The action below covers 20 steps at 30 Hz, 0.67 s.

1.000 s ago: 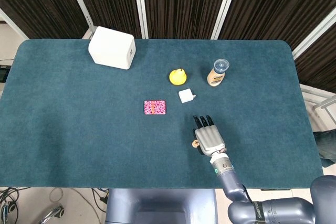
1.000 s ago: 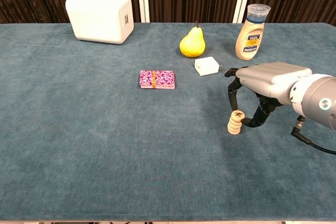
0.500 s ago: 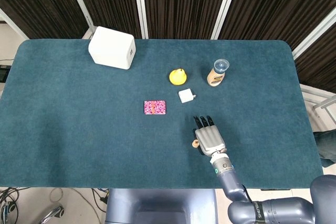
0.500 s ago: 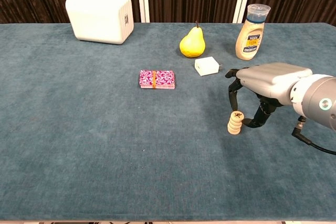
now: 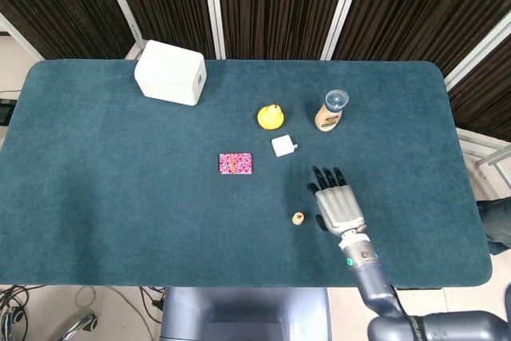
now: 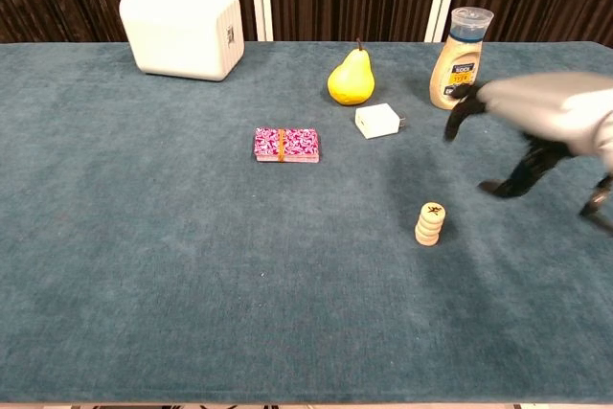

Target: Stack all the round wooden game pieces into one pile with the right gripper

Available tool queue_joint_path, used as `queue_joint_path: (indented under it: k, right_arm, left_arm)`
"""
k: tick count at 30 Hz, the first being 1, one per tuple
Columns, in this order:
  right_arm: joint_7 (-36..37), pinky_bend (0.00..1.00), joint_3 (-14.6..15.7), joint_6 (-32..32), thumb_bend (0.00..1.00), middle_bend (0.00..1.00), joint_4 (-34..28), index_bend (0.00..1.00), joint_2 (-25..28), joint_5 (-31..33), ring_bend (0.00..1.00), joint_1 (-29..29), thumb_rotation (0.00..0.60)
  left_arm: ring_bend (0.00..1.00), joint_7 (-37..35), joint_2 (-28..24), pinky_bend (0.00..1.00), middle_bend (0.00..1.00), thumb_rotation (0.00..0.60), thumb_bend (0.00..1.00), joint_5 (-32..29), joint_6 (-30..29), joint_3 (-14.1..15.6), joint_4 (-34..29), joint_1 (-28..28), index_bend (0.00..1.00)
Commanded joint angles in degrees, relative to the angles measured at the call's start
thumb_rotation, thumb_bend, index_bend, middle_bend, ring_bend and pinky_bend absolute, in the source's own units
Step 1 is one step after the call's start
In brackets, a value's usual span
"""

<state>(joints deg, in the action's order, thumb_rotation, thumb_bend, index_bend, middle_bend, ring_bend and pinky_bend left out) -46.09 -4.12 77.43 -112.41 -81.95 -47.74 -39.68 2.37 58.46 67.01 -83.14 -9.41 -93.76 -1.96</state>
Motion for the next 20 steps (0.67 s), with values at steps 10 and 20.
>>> queue_joint_path:
  k: [10,20]
  right_arm:
    - [29.7,0.00,13.5,23.6,0.38,0.00,4.0,0.16,15.7,-36.7,0.00,24.2,0.600]
    - [31.1,0.00,13.2,29.5,0.37,0.00,13.5,0.16,13.4,-42.4,0.00,31.9,0.600]
  left_arm:
    - [0.00,1.6,0.6,0.04,0.00,0.600,0.09,1.6,-0.6,0.7,-0.7,-0.2,0.00]
    - [0.00,2.0,0.9,0.04,0.00,0.600,0.09,3.0,-1.7,1.0,-1.0,0.0,0.00]
